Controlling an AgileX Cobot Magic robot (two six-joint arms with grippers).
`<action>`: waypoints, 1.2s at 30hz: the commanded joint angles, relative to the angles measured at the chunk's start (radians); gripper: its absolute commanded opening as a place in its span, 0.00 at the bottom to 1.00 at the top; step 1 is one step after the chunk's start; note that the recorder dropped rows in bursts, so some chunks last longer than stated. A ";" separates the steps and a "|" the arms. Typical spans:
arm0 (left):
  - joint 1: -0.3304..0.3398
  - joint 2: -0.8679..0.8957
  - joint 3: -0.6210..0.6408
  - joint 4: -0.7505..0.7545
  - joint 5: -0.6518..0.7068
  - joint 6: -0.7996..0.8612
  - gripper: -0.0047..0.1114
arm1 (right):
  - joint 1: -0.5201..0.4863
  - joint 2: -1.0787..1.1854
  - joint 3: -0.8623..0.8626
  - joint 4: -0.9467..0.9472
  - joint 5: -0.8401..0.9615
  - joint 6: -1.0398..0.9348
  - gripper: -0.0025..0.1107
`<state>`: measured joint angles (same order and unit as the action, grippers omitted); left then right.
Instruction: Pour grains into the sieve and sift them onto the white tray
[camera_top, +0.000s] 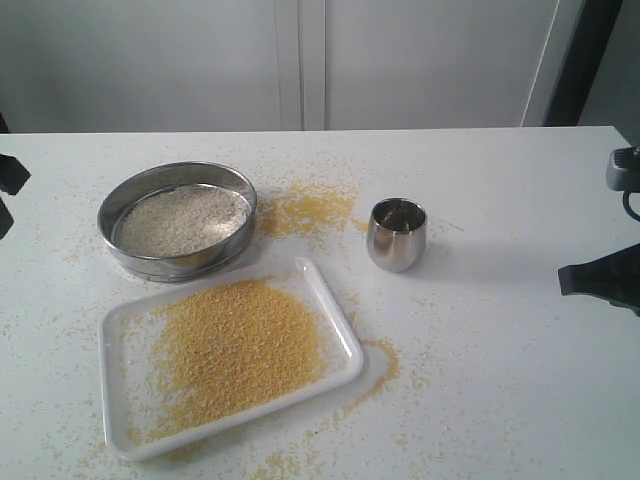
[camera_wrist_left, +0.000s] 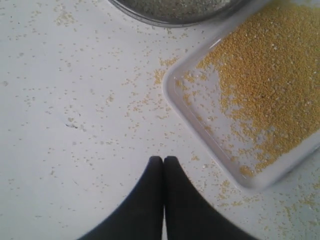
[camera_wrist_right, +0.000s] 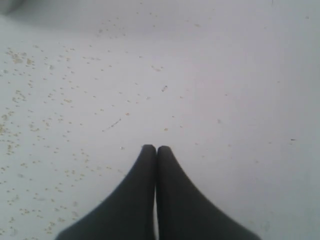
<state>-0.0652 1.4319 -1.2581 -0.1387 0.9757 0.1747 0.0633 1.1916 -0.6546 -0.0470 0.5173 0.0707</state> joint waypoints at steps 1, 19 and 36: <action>0.005 -0.099 0.088 -0.003 -0.012 0.002 0.05 | -0.004 -0.003 0.005 -0.005 -0.010 0.006 0.02; 0.004 -0.535 0.357 -0.020 -0.054 0.004 0.04 | -0.004 -0.003 0.005 -0.005 -0.012 0.006 0.02; 0.004 -0.635 0.357 -0.042 -0.071 0.005 0.04 | -0.004 -0.003 0.005 -0.005 -0.010 0.006 0.02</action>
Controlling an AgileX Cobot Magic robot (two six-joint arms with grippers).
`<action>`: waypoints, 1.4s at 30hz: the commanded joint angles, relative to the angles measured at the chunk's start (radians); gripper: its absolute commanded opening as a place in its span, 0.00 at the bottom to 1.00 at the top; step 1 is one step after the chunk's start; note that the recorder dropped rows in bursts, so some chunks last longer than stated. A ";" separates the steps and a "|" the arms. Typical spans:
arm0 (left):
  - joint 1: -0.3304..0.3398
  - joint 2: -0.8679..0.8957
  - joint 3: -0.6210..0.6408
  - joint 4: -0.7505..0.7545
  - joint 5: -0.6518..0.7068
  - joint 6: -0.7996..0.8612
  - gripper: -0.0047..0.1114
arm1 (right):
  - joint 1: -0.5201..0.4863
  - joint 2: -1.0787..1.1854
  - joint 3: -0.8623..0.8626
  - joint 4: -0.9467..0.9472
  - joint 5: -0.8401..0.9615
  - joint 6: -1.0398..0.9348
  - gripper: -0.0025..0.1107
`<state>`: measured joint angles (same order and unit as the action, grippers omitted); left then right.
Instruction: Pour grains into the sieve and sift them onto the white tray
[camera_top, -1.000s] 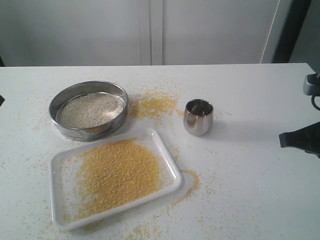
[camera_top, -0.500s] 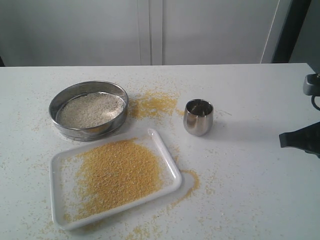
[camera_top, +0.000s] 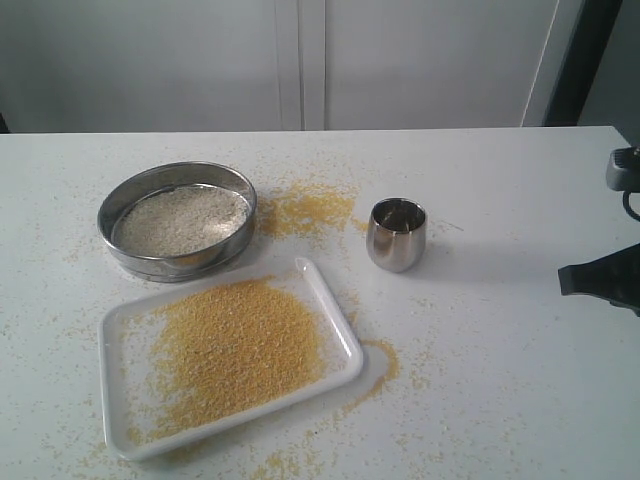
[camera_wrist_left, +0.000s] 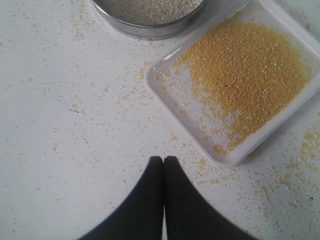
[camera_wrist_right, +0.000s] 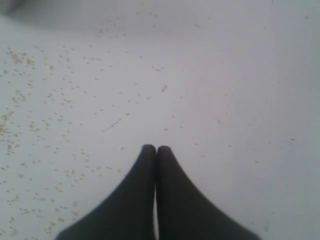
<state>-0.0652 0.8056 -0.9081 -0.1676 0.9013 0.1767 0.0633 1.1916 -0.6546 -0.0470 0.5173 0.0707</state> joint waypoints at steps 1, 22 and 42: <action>0.004 -0.008 0.013 -0.012 -0.010 0.003 0.04 | -0.004 -0.003 0.005 -0.005 -0.012 0.006 0.02; 0.004 -0.493 0.433 0.180 -0.412 -0.150 0.04 | -0.004 -0.003 0.005 -0.005 -0.010 0.006 0.02; 0.006 -0.802 0.754 0.178 -0.501 -0.177 0.04 | -0.004 -0.003 0.005 -0.005 -0.012 0.006 0.02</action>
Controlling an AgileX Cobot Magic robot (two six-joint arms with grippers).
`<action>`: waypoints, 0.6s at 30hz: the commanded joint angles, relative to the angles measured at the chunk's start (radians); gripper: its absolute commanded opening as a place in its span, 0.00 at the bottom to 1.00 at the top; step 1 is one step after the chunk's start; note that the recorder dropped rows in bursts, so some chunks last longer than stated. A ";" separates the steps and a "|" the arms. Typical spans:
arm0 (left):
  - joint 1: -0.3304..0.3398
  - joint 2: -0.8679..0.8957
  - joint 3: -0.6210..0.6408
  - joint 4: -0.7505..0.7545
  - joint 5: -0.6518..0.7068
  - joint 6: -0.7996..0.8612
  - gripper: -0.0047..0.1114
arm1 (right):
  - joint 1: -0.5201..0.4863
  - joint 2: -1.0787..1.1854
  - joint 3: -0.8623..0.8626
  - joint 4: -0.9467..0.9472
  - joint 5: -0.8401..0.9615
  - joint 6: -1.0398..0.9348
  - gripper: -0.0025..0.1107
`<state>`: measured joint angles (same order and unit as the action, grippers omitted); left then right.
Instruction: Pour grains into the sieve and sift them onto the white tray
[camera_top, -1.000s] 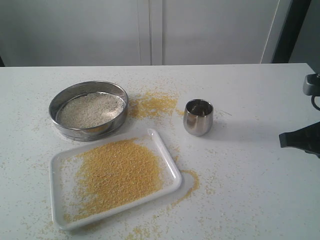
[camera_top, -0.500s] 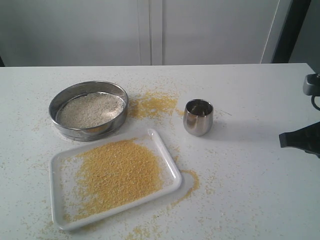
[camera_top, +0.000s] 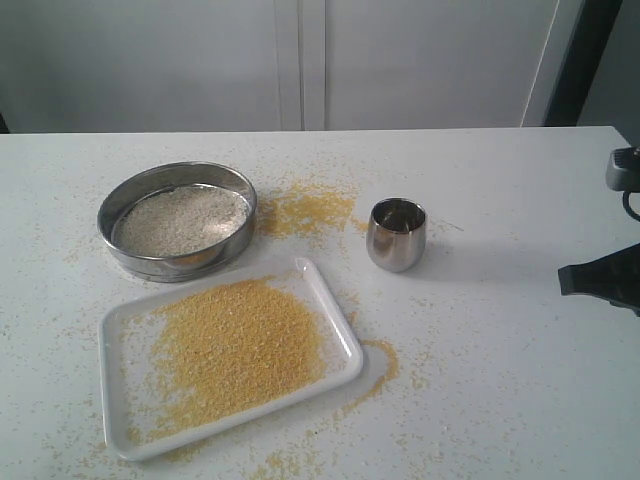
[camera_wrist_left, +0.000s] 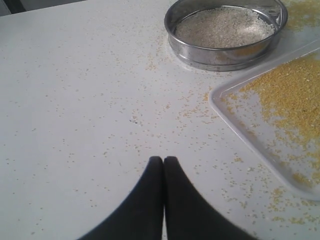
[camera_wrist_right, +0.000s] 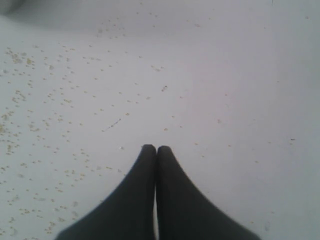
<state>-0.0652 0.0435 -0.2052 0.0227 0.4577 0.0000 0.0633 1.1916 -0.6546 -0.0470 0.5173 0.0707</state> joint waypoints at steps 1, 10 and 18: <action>0.006 -0.044 0.064 -0.015 -0.072 0.000 0.04 | -0.004 -0.003 0.005 -0.005 -0.011 0.013 0.02; 0.006 -0.044 0.130 -0.015 -0.098 0.000 0.04 | -0.004 -0.003 0.005 -0.005 -0.011 0.016 0.02; 0.006 -0.044 0.205 -0.015 -0.183 0.000 0.04 | -0.004 -0.003 0.005 -0.005 -0.011 0.016 0.02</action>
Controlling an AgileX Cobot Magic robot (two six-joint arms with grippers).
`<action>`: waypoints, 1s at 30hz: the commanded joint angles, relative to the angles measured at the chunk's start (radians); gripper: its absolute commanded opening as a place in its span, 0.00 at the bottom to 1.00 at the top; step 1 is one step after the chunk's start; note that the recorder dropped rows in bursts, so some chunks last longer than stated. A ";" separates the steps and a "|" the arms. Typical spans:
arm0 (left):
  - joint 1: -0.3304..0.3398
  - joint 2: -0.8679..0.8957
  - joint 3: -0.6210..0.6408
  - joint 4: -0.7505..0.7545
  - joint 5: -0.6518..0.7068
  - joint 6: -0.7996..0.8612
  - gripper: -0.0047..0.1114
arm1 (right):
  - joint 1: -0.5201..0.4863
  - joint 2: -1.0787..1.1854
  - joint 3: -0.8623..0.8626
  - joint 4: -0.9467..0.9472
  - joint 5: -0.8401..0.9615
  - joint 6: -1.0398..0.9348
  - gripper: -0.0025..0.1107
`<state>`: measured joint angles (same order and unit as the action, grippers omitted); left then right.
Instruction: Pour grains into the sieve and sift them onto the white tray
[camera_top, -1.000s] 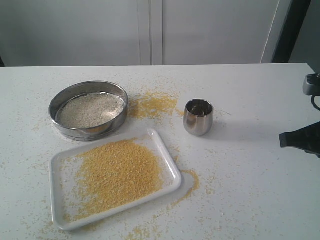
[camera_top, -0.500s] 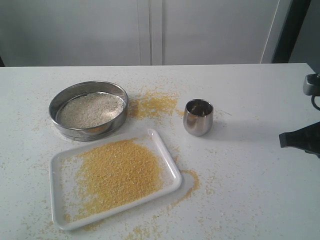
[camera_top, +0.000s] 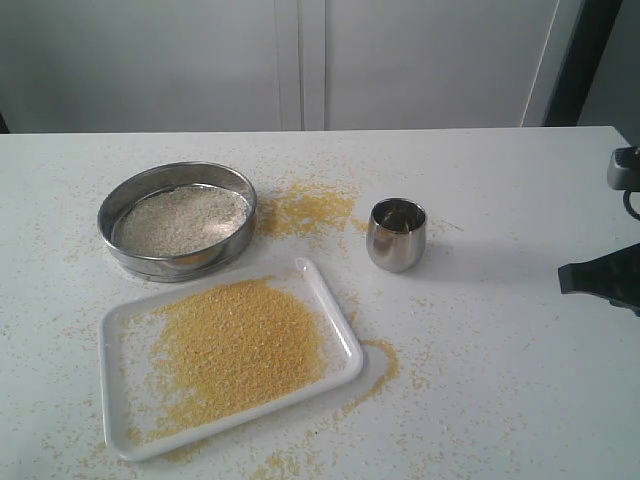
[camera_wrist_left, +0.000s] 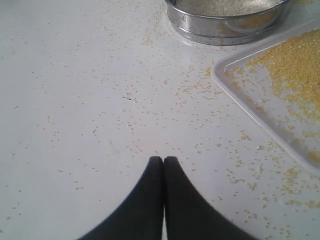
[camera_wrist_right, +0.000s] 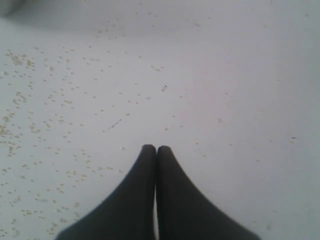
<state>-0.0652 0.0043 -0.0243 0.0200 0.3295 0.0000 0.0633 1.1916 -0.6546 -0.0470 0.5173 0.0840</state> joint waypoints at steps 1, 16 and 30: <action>0.006 -0.004 0.024 -0.012 -0.069 0.000 0.04 | -0.004 -0.003 0.005 -0.005 -0.011 0.002 0.02; 0.006 -0.004 0.024 -0.015 -0.098 0.000 0.04 | -0.004 -0.003 0.005 -0.005 -0.011 0.002 0.02; 0.006 -0.004 0.024 -0.015 -0.098 0.000 0.04 | -0.004 -0.003 0.005 -0.005 -0.011 0.002 0.02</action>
<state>-0.0652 0.0043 -0.0049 0.0119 0.2354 0.0000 0.0633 1.1916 -0.6546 -0.0470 0.5173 0.0857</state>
